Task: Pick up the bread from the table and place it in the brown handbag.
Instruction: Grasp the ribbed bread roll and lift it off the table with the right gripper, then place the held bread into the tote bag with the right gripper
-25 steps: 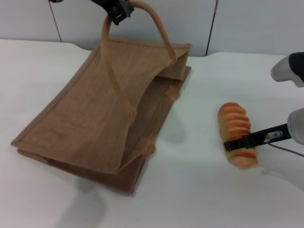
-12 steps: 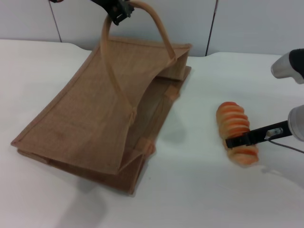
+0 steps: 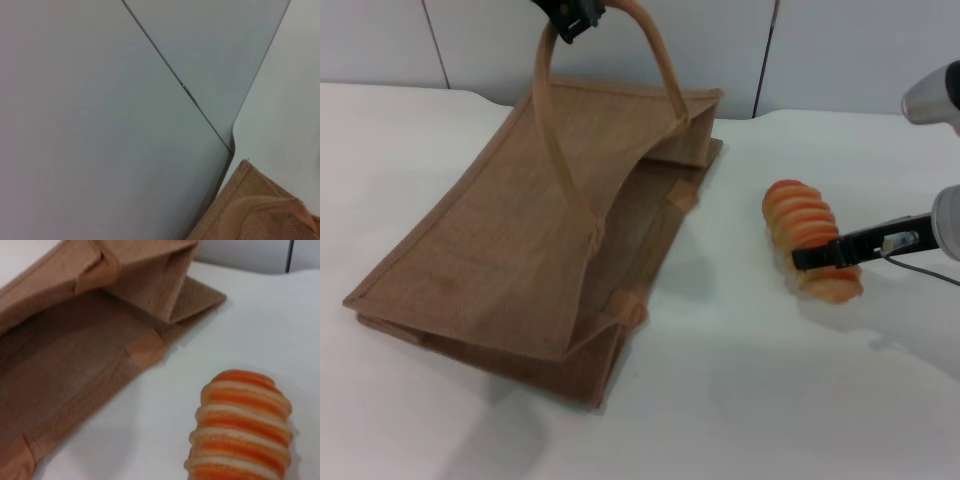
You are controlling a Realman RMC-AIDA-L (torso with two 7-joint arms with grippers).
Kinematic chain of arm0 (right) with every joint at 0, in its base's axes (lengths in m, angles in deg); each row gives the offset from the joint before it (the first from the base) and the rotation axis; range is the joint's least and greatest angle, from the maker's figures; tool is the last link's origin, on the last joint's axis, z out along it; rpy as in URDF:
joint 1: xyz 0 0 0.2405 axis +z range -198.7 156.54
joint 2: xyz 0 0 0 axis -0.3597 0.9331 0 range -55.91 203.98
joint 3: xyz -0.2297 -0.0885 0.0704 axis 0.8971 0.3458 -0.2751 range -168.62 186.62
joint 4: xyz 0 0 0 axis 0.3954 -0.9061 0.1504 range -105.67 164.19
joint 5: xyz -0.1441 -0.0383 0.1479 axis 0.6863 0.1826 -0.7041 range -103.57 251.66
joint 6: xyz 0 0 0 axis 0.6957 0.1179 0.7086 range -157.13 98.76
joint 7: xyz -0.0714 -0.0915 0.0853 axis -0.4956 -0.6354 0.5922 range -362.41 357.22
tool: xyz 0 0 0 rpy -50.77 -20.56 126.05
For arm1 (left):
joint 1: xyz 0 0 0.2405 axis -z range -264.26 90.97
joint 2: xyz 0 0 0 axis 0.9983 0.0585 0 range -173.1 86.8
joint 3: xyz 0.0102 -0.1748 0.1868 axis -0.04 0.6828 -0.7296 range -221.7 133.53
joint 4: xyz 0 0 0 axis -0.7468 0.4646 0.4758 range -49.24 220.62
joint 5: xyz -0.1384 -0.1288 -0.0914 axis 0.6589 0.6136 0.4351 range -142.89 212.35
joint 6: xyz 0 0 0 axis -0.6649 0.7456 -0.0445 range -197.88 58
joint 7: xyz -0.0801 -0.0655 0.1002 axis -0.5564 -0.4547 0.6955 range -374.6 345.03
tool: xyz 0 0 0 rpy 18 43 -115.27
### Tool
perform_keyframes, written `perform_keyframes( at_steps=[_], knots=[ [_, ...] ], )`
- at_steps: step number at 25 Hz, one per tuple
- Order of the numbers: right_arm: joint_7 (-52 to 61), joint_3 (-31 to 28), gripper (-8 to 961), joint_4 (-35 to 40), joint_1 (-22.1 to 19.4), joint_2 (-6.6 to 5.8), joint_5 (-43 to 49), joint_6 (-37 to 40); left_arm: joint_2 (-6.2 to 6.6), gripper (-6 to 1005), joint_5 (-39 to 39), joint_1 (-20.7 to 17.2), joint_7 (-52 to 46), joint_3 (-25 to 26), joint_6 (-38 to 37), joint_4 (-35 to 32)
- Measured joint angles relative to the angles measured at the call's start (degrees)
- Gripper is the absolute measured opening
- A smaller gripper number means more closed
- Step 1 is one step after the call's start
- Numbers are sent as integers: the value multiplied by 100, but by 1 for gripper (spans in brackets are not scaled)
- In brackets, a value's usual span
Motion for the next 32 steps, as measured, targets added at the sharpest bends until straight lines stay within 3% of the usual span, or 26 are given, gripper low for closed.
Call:
perform_keyframes(
  at_steps=[10,21,32],
  knots=[
    [-251,63,640,425,-71,11,-588,-149,5,153,-9,113,4,0,-19,50],
    [-366,576,567,201,182,12,-750,144,-120,165,-9,508,-6,-166,-28,210],
    [-592,890,485,-79,492,12,-1159,452,-139,177,54,759,-252,-517,-55,217]
  ],
)
